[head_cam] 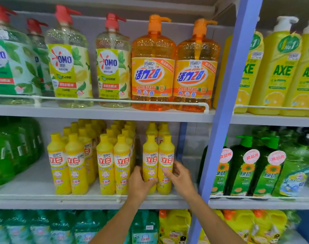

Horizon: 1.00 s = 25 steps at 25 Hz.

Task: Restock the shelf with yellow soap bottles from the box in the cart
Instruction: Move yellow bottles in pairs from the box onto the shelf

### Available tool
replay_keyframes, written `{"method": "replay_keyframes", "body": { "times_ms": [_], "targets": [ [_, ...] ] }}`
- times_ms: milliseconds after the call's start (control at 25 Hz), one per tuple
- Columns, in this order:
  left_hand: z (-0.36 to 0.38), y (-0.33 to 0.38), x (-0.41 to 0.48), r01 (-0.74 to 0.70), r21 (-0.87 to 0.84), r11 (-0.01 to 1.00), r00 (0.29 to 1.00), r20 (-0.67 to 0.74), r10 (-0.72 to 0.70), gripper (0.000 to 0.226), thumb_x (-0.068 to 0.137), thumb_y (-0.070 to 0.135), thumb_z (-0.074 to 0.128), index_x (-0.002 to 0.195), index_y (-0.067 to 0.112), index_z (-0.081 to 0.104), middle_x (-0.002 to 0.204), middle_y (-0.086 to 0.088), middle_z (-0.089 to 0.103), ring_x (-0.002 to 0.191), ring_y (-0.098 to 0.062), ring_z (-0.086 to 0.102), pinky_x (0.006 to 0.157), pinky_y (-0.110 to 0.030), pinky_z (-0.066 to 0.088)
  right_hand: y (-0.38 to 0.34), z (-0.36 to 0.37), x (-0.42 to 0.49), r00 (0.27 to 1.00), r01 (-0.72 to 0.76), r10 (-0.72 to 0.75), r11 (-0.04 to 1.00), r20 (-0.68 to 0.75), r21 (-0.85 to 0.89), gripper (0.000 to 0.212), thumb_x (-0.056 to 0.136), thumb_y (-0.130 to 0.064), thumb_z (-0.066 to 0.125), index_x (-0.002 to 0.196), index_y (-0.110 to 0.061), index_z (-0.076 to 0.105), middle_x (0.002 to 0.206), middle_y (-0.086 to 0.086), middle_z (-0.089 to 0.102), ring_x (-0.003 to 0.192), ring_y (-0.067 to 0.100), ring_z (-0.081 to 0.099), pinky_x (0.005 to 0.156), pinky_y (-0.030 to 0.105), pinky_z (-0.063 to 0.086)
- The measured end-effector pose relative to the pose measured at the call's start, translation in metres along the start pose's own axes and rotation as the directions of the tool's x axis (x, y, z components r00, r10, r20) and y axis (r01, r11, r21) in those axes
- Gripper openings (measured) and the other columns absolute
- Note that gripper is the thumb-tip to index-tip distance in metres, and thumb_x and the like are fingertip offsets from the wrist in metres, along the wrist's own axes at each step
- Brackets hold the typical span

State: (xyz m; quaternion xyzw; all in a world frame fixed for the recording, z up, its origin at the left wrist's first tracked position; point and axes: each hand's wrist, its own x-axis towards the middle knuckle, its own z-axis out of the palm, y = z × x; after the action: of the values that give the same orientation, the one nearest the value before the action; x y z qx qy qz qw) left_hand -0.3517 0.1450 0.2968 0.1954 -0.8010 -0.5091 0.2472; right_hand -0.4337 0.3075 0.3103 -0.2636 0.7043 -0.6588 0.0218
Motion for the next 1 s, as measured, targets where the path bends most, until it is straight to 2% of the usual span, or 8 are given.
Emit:
{"method": "replay_keyframes", "body": {
  "times_ms": [120,280,400,520,680,760,880,1000],
  "targets": [
    [0.002,-0.001,0.002,0.018,-0.002,1.0,1.0,-0.013,-0.018,0.057,0.061,0.032,0.095,0.104,0.023,0.057,0.101,0.004,0.071,0.089,-0.012,0.069,0.08,-0.038,0.06,0.002,-0.001,-0.003,1.0,-0.002,0.002,0.999,0.005,-0.048,0.047,0.088,-0.027,0.078,0.132,-0.026,0.061,0.124,-0.009,0.072,0.114,0.012,0.069,0.096,0.036,0.057],
    [0.002,-0.012,0.003,0.006,0.028,1.0,1.0,-0.003,-0.006,0.057,0.061,0.03,0.094,0.107,0.023,0.062,0.101,0.006,0.073,0.09,-0.01,0.07,0.082,-0.041,0.061,0.013,0.01,-0.012,0.993,-0.021,0.001,0.986,-0.119,-0.164,0.058,0.076,-0.024,0.089,0.128,-0.022,0.063,0.116,-0.009,0.073,0.105,0.005,0.071,0.092,0.033,0.06],
    [0.006,-0.005,0.003,0.003,0.072,0.997,0.999,-0.045,0.001,0.055,0.064,0.031,0.094,0.109,0.021,0.063,0.104,0.005,0.073,0.092,-0.014,0.07,0.084,-0.04,0.06,0.015,0.015,-0.007,0.987,-0.024,-0.015,0.971,-0.161,-0.236,0.056,0.075,-0.025,0.089,0.124,-0.024,0.064,0.115,-0.012,0.072,0.103,0.004,0.07,0.09,0.031,0.06],
    [0.012,-0.002,0.01,0.028,0.044,0.999,0.998,-0.058,-0.025,0.053,0.067,0.028,0.092,0.111,0.021,0.063,0.106,0.003,0.074,0.095,-0.017,0.071,0.086,-0.04,0.059,0.014,0.019,0.001,0.986,-0.037,-0.013,0.956,-0.168,-0.29,0.053,0.076,-0.029,0.087,0.124,-0.027,0.065,0.114,-0.012,0.072,0.102,0.004,0.069,0.09,0.033,0.06],
    [0.017,-0.004,0.017,0.077,0.026,0.997,0.994,-0.073,-0.075,0.05,0.069,0.028,0.09,0.11,0.02,0.063,0.108,-0.001,0.074,0.097,-0.022,0.071,0.088,-0.042,0.059,0.02,0.026,0.0,0.979,-0.109,0.028,0.909,-0.201,-0.401,0.042,0.073,-0.036,0.087,0.109,-0.024,0.07,0.102,-0.008,0.075,0.088,0.003,0.069,0.081,0.027,0.06],
    [0.018,-0.001,0.023,0.095,0.027,0.995,0.993,-0.078,-0.092,0.05,0.07,0.028,0.089,0.111,0.017,0.062,0.11,-0.003,0.074,0.1,-0.026,0.07,0.089,-0.041,0.058,0.021,0.028,0.007,0.977,-0.144,0.065,0.903,-0.203,-0.405,0.043,0.073,-0.037,0.088,0.109,-0.024,0.07,0.102,-0.007,0.075,0.088,0.007,0.07,0.083,0.029,0.06],
    [0.021,-0.001,0.037,0.096,0.015,0.995,0.993,-0.067,-0.094,0.049,0.071,0.026,0.089,0.11,0.014,0.063,0.11,-0.007,0.074,0.098,-0.028,0.071,0.087,-0.04,0.058,0.018,0.03,0.024,0.972,-0.194,0.116,0.89,-0.207,-0.414,0.045,0.076,-0.032,0.088,0.115,-0.019,0.069,0.109,-0.001,0.074,0.094,0.015,0.07,0.089,0.031,0.058],
    [0.026,-0.001,0.048,0.11,0.004,0.994,0.992,-0.068,-0.109,0.047,0.071,0.026,0.088,0.109,0.015,0.063,0.11,-0.007,0.074,0.099,-0.029,0.07,0.087,-0.038,0.056,0.019,0.031,0.034,0.971,-0.188,0.108,0.895,-0.212,-0.405,0.042,0.077,-0.025,0.087,0.114,-0.016,0.069,0.11,0.003,0.074,0.093,0.018,0.069,0.087,0.029,0.056]
  ]
}}
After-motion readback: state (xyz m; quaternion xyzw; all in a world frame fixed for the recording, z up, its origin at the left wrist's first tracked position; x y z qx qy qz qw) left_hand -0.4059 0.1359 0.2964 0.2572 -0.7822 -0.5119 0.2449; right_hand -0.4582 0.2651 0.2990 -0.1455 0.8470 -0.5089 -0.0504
